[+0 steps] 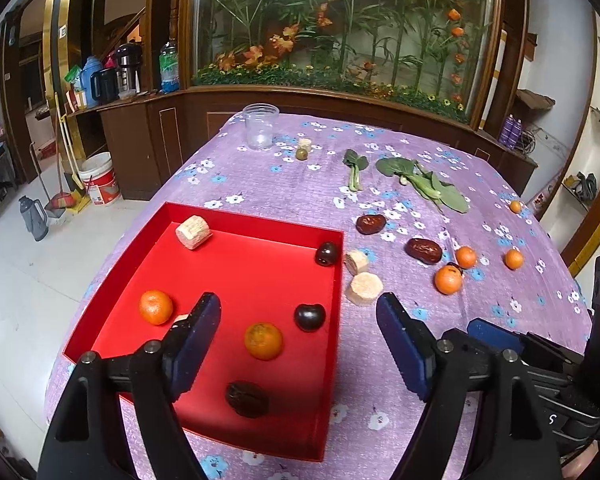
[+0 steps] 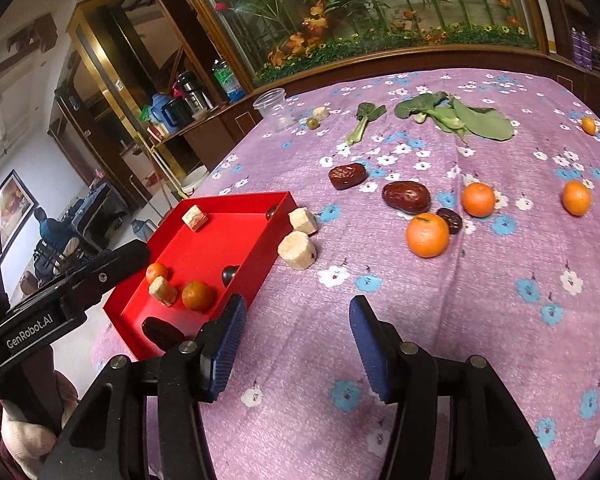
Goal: Organize fruits
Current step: 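Move back to the table and close the right gripper on a mandarin orange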
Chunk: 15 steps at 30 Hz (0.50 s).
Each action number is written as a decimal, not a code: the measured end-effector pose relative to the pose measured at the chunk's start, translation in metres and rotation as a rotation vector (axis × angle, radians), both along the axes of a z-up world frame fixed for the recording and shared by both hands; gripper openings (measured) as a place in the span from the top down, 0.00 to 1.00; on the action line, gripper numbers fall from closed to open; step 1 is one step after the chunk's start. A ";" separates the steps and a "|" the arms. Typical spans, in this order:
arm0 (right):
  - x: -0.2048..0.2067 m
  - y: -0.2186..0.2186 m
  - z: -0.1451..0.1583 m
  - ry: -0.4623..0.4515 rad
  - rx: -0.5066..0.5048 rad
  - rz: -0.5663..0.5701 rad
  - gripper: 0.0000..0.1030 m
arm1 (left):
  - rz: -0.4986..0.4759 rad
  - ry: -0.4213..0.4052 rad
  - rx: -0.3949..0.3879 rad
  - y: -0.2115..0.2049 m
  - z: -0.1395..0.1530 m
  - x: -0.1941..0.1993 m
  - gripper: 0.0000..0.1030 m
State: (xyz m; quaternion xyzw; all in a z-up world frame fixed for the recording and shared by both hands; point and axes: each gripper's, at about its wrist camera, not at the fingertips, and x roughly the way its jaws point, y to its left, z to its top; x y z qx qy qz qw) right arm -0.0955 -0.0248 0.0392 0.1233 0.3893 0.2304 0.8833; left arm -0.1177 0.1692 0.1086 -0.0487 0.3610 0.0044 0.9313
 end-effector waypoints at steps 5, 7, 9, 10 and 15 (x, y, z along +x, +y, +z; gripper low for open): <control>0.000 -0.018 -0.006 0.010 0.006 -0.032 0.42 | -0.020 0.021 -0.024 -0.006 -0.004 0.004 0.21; 0.001 -0.029 -0.010 0.021 0.009 -0.057 0.42 | -0.021 0.029 -0.032 -0.007 -0.008 0.007 0.21; 0.003 -0.040 -0.014 0.035 0.013 -0.082 0.42 | -0.023 0.039 -0.038 -0.008 -0.011 0.010 0.21; 0.004 -0.044 -0.016 0.042 0.016 -0.093 0.42 | -0.027 0.046 -0.042 -0.010 -0.013 0.012 0.21; 0.012 -0.062 -0.025 0.072 0.024 -0.134 0.42 | -0.044 0.079 -0.055 -0.016 -0.024 0.021 0.21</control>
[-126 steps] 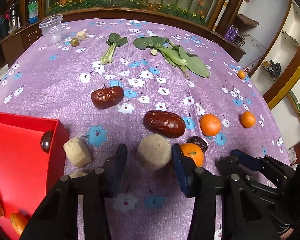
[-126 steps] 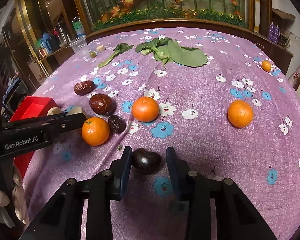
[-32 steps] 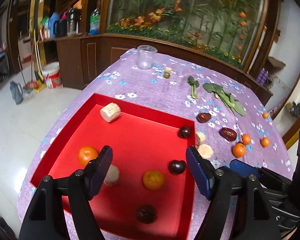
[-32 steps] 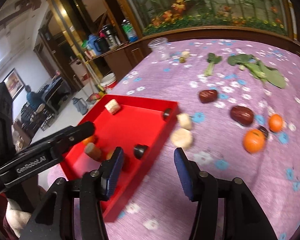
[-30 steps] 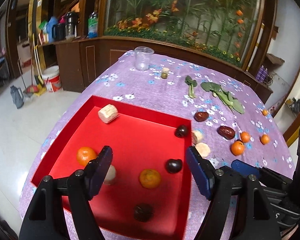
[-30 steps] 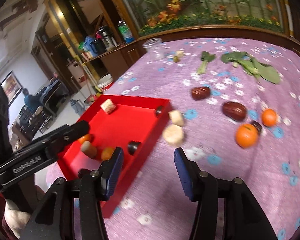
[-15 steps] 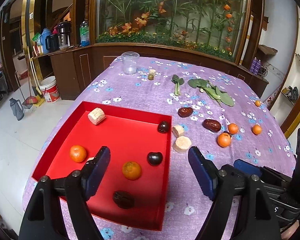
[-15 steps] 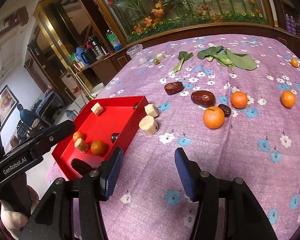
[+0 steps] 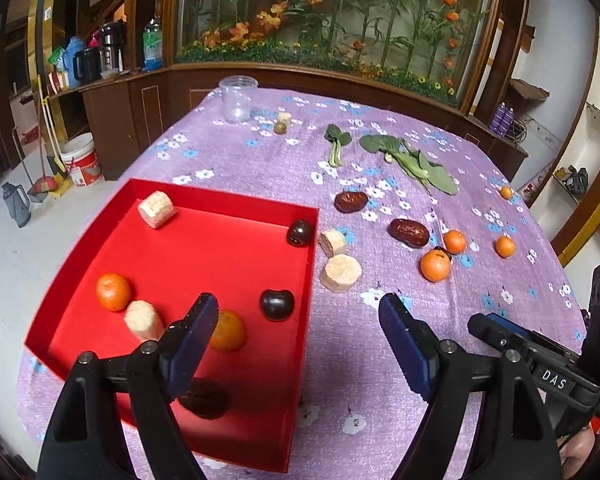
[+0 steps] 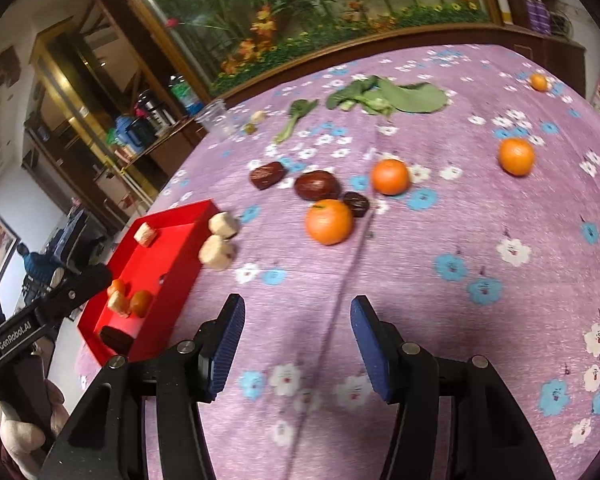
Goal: Organize fruits
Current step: 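Move back to the table and close the right gripper on a mandarin orange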
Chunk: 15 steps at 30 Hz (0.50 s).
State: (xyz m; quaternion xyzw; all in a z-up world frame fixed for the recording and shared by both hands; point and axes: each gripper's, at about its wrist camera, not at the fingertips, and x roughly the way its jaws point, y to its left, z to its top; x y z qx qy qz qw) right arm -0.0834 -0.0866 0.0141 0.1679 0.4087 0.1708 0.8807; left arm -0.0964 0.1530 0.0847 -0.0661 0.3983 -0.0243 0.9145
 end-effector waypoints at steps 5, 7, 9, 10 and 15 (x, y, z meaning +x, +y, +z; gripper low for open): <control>0.007 -0.005 -0.004 0.007 -0.010 -0.004 0.42 | -0.017 0.021 -0.009 -0.005 -0.009 0.007 0.21; 0.010 -0.007 -0.004 0.008 -0.018 -0.005 0.42 | -0.026 0.027 -0.013 -0.007 -0.011 0.009 0.21; 0.013 -0.009 -0.002 0.006 -0.027 -0.008 0.42 | -0.039 0.031 -0.020 -0.010 -0.013 0.012 0.21; 0.015 -0.011 -0.001 0.005 -0.032 -0.010 0.42 | -0.043 0.032 -0.023 -0.012 -0.014 0.013 0.21; 0.029 -0.019 0.002 0.010 -0.079 -0.019 0.42 | -0.068 0.043 -0.024 -0.019 -0.019 0.020 0.21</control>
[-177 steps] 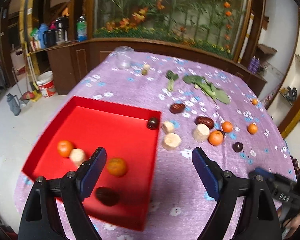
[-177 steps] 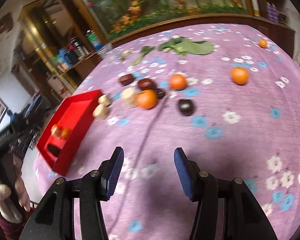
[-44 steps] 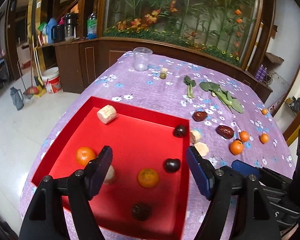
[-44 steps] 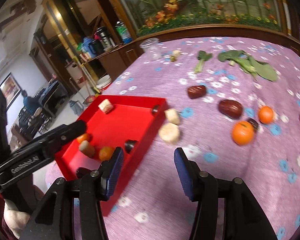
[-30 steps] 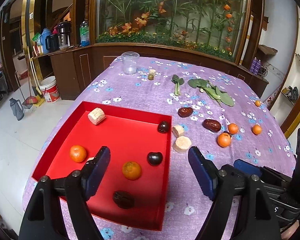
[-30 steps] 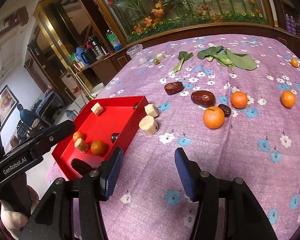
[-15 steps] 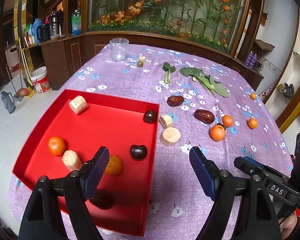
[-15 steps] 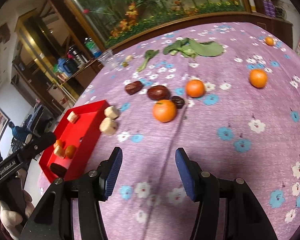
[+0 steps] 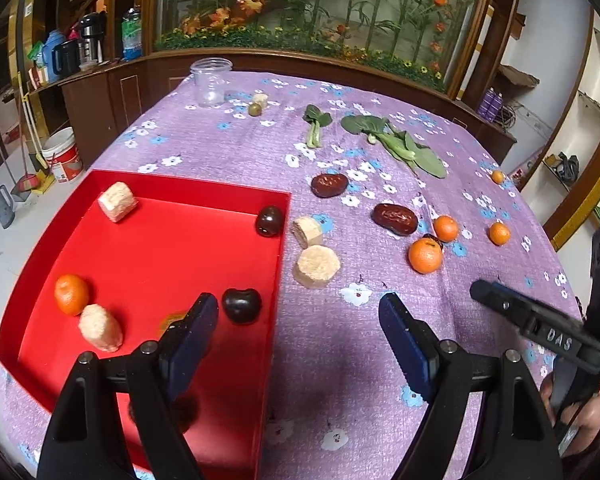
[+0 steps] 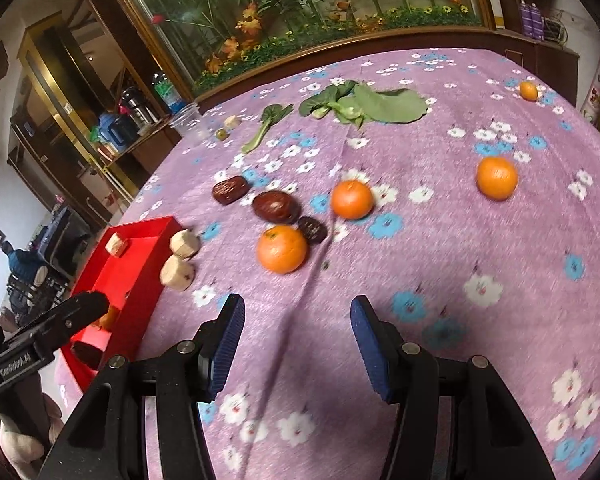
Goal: Organize fruits
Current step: 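Move back to the table and close the right gripper on a mandarin orange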
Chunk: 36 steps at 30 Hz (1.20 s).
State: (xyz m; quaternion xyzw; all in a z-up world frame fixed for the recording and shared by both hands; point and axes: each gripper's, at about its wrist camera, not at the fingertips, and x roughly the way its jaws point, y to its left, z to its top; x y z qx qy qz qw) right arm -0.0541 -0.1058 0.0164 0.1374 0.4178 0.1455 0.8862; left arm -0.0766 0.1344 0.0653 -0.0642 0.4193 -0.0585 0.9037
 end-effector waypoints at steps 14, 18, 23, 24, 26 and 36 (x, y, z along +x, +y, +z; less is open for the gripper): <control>0.035 0.049 0.005 -0.027 -0.095 0.147 0.42 | -0.014 0.011 -0.069 0.007 -0.006 0.018 0.21; 0.045 0.056 -0.003 -0.018 -0.162 0.142 0.46 | -0.018 0.016 -0.083 0.010 -0.008 0.025 0.21; 0.050 0.069 -0.007 -0.052 -0.294 0.132 0.49 | -0.047 0.036 -0.124 0.004 -0.007 0.041 0.21; 0.052 0.071 -0.010 -0.055 -0.317 0.126 0.49 | -0.049 0.038 -0.138 0.003 -0.005 0.046 0.21; 0.054 0.073 -0.014 -0.061 -0.349 0.122 0.55 | -0.044 0.037 -0.135 0.001 -0.002 0.053 0.21; 0.039 0.032 -0.008 -0.076 -0.146 0.054 0.63 | -0.126 0.062 -0.058 -0.034 0.001 0.083 0.21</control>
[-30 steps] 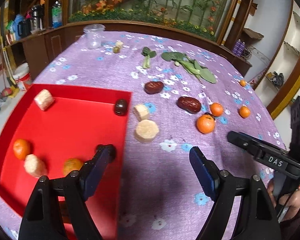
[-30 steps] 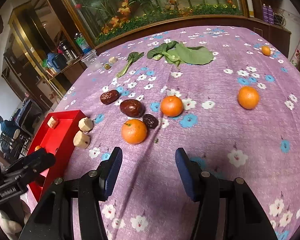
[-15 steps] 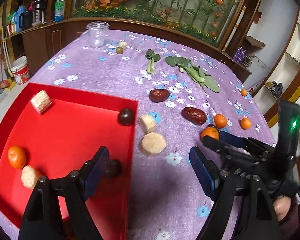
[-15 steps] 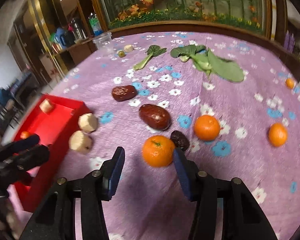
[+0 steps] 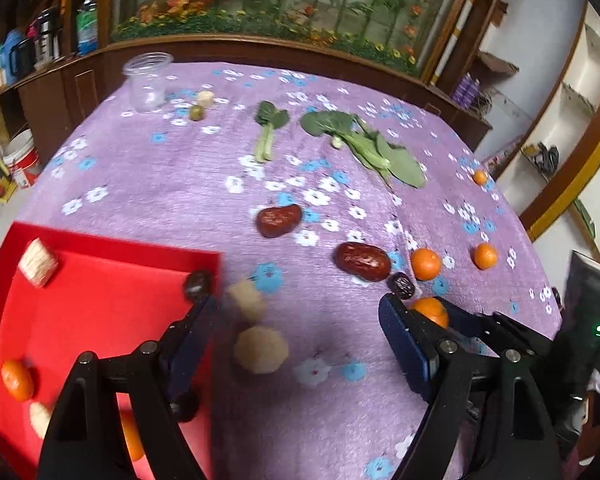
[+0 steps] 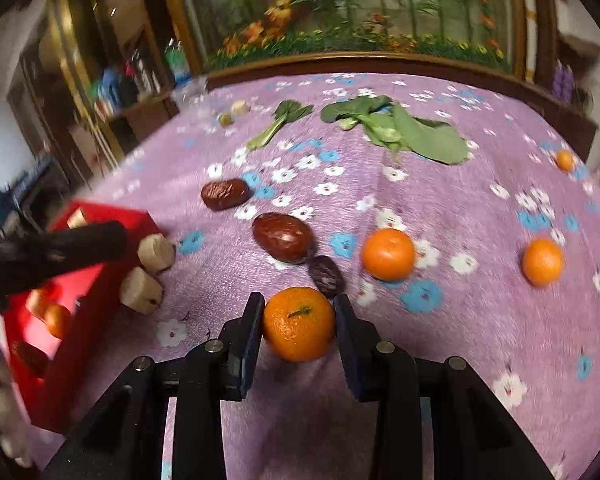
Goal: Organize fruits
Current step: 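Move back to the table and close the right gripper on a mandarin orange, then close the left gripper on a large red date while the right holds the orange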
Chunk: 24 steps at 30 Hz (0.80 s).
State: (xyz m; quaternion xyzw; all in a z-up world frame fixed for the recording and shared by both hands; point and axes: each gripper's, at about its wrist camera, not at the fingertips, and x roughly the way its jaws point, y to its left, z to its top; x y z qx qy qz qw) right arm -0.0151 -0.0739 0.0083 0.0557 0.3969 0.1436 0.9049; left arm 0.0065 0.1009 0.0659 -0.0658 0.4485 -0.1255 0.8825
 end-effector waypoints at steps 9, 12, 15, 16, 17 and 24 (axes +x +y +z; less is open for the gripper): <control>-0.012 -0.038 -0.004 0.004 0.103 -0.075 0.63 | -0.038 0.049 -0.025 -0.047 -0.024 0.046 0.21; -0.011 -0.043 -0.006 0.014 0.123 -0.083 0.63 | -0.040 0.066 -0.014 -0.056 -0.035 0.060 0.21; -0.011 -0.045 -0.006 0.016 0.132 -0.087 0.63 | -0.064 0.085 0.002 -0.067 -0.046 0.063 0.21; -0.011 -0.045 -0.006 0.015 0.131 -0.086 0.63 | -0.070 0.083 0.008 -0.069 -0.047 0.063 0.22; -0.011 -0.045 -0.006 0.012 0.126 -0.086 0.63 | -0.081 0.077 0.016 -0.073 -0.049 0.061 0.27; -0.010 -0.044 -0.006 0.003 0.108 -0.095 0.63 | -0.102 0.024 0.036 -0.081 -0.043 0.049 0.50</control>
